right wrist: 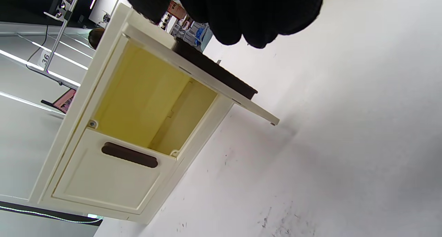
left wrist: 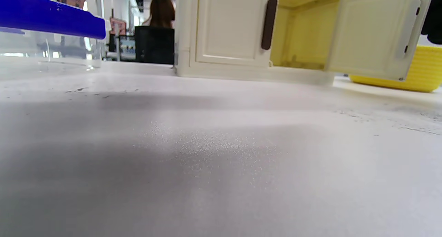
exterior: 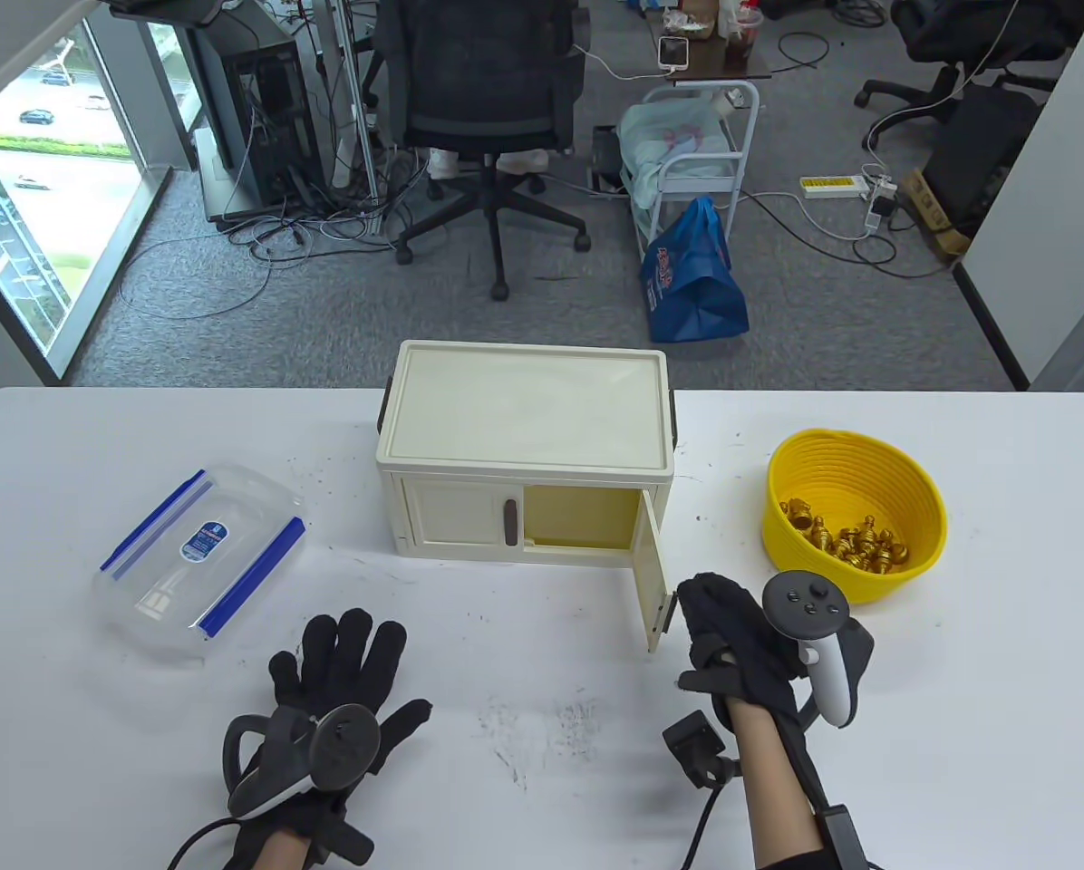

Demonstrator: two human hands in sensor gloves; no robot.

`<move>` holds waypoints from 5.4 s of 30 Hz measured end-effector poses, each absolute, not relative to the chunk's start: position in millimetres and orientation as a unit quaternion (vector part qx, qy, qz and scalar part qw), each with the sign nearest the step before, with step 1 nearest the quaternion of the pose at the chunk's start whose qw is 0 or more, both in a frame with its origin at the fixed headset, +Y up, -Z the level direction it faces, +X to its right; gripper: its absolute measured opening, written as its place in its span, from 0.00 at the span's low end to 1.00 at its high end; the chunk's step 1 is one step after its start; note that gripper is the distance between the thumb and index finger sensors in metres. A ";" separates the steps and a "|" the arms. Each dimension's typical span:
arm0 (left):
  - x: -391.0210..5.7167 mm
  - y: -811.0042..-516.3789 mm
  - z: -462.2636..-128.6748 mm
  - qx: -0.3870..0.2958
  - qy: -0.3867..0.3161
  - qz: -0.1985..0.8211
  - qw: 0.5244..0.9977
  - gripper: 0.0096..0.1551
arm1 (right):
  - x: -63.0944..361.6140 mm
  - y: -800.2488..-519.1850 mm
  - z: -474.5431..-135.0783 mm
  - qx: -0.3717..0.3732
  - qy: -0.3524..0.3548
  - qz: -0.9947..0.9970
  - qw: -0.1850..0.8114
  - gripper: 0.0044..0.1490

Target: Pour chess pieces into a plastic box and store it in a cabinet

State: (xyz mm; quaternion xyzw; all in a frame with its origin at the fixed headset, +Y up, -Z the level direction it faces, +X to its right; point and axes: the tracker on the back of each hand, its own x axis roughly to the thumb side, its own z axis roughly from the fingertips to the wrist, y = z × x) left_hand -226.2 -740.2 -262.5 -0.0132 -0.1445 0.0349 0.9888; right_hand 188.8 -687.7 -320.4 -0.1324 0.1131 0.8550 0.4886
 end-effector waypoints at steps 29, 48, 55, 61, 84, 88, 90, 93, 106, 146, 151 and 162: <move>-210.0 -750.2 -264.0 -0.030 -0.168 0.065 0.983 0.50 | 187.6 -759.5 -272.2 -0.024 0.153 0.946 0.286 0.57; -105.3 -679.8 -387.2 0.006 0.045 0.029 0.999 0.39 | 197.8 -768.3 -276.6 -0.017 0.174 0.924 0.340 0.55; -81.3 -674.4 -416.3 0.023 0.111 -0.010 0.993 0.32 | 199.3 -770.7 -277.9 -0.012 0.184 0.919 0.348 0.55; -72.6 -679.6 -426.2 0.016 0.158 0.020 0.987 0.27 | 199.7 -770.6 -277.4 -0.012 0.188 0.918 0.349 0.55; -110.9 -673.6 -378.3 -0.001 0.083 0.055 0.995 0.27 | 201.1 -769.2 -276.3 -0.012 0.184 0.918 0.351 0.54; -136.7 -671.0 -363.2 -0.015 0.080 0.102 0.991 0.26 | 200.8 -769.2 -275.3 -0.009 0.182 0.920 0.348 0.54; -151.1 -670.6 -355.9 -0.006 0.079 0.130 0.988 0.25 | 200.9 -769.3 -275.1 -0.008 0.182 0.920 0.346 0.54; -170.3 -673.0 -348.0 0.005 0.072 0.162 0.984 0.23 | 201.1 -769.0 -274.7 -0.009 0.179 0.921 0.345 0.54; -252.3 -702.1 -337.7 -0.017 0.032 0.345 0.938 0.23 | 200.8 -769.6 -273.6 -0.011 0.181 0.922 0.342 0.54; -403.2 -651.9 -386.2 -0.031 0.236 0.170 0.956 0.46 | 199.1 -768.7 -273.2 -0.010 0.181 0.926 0.330 0.54; -425.8 -679.0 -414.1 -0.093 0.261 0.121 0.953 0.51 | 199.3 -767.4 -273.1 -0.014 0.178 0.928 0.326 0.54; -439.4 -716.6 -421.6 -0.154 0.264 0.134 0.943 0.54 | 199.8 -767.0 -273.8 -0.015 0.173 0.929 0.327 0.54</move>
